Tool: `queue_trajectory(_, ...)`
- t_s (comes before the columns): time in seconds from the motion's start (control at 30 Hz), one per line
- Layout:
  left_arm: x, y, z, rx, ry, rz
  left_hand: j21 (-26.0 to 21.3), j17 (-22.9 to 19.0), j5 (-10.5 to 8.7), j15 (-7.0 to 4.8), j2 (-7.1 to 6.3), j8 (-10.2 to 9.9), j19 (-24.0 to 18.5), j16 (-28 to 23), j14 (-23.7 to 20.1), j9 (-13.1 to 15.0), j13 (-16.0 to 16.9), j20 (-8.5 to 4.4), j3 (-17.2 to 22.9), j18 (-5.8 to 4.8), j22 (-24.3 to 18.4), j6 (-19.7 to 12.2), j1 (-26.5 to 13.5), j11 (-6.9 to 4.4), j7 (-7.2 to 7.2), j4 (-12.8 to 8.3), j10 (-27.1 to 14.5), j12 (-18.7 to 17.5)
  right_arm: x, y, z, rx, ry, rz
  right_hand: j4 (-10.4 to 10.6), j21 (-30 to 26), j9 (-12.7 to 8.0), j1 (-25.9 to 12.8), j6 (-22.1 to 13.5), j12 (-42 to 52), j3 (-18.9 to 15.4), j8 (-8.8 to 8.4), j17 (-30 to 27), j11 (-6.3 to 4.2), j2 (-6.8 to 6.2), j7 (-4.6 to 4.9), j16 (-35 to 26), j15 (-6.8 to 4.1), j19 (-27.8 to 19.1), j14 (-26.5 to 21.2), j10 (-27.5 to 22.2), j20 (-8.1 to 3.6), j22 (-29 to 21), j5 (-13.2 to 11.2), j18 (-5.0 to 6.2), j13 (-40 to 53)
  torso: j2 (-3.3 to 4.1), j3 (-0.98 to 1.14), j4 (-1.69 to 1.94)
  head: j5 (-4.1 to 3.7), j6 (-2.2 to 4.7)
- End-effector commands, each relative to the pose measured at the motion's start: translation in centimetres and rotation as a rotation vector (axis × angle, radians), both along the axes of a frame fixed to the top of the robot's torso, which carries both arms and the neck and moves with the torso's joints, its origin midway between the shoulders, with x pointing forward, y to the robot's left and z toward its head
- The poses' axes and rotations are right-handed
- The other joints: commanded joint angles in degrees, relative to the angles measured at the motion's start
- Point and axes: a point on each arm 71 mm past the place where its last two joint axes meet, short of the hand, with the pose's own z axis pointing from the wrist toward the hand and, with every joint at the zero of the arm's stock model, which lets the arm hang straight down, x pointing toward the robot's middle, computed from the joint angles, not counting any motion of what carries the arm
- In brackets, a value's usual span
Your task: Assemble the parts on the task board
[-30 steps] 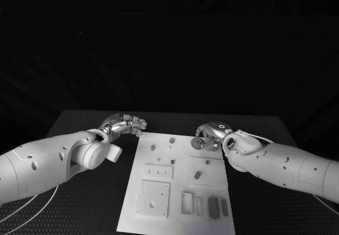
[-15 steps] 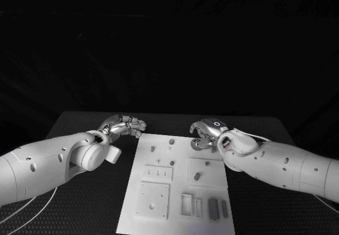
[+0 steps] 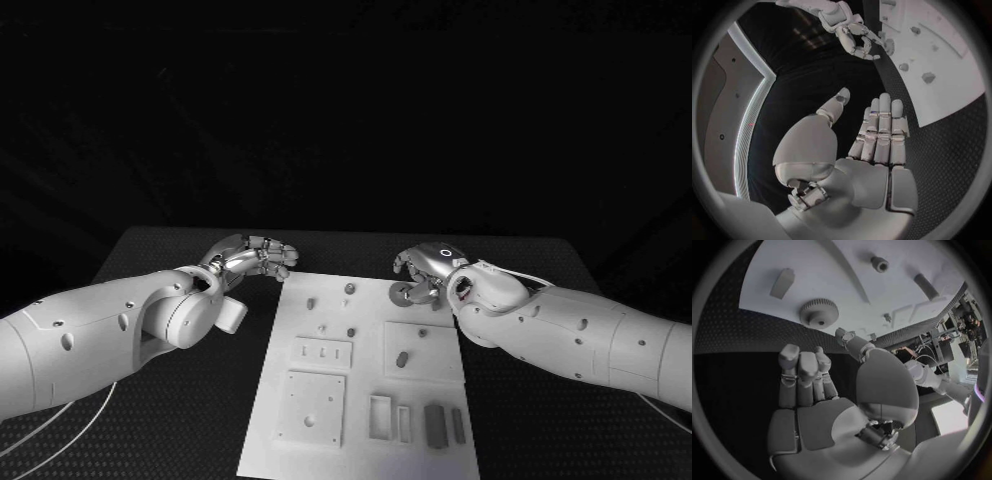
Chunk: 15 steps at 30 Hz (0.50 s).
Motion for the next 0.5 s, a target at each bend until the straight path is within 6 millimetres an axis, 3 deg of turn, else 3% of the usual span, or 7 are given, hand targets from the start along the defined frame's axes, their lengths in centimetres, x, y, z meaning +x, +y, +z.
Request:
queue_trajectory(0.03,0.0,-0.2,0.1,-0.006,-0.004,-0.008,0.38,0.06,-0.07,-0.02,0.10,-0.22,-0.03,0.03,0.25,0.06,0.08,-0.14,0.18,0.76,0.78,0.07,-0.60,-0.11,-0.11,0.12,0.28,-0.37,0.1,-0.2,-0.6,-0.006,0.057,0.000,-0.36,0.16,-0.54,-0.48,0.75,-0.45,-1.20,-1.20,-0.17,-0.05,-0.36,1.69,-0.63,0.52,-0.44,-0.48,-2.45,-0.09,0.90,-0.21,3.61,0.22,0.04,0.10,0.10,0.03,-0.02)
queue_trajectory(0.2,0.1,-0.2,0.0,-0.005,-0.001,-0.009,0.38,0.07,-0.07,-0.02,0.09,-0.24,-0.03,0.03,0.24,0.06,0.08,-0.14,0.18,0.76,0.78,0.05,-0.63,-0.11,-0.10,0.13,0.27,-0.38,0.4,-0.4,-0.9,-0.005,0.074,-0.004,-0.59,0.08,-0.98,-1.01,-0.92,-0.50,-2.30,-2.05,-0.17,0.22,-0.34,1.96,-0.85,0.79,-0.82,-0.74,-3.01,-0.03,0.89,-0.13,3.61,0.52,0.01,0.04,0.11,0.12,-0.08)
queue_trajectory(0.5,0.2,0.0,0.0,-0.003,-0.001,-0.005,0.38,0.08,-0.07,-0.02,0.11,-0.27,-0.03,0.02,0.24,0.06,0.08,-0.14,0.18,0.75,0.78,0.03,-0.66,-0.10,-0.09,0.15,0.26,-0.41,0.4,-0.7,-1.6,-0.012,0.103,-0.004,-0.52,0.06,-0.98,-1.12,-0.90,-0.49,-2.48,-2.00,-0.14,0.22,-0.11,1.97,-0.88,0.80,-0.90,-0.81,-3.13,-0.01,0.88,-0.02,3.61,0.62,0.03,0.04,0.07,0.27,-0.30)
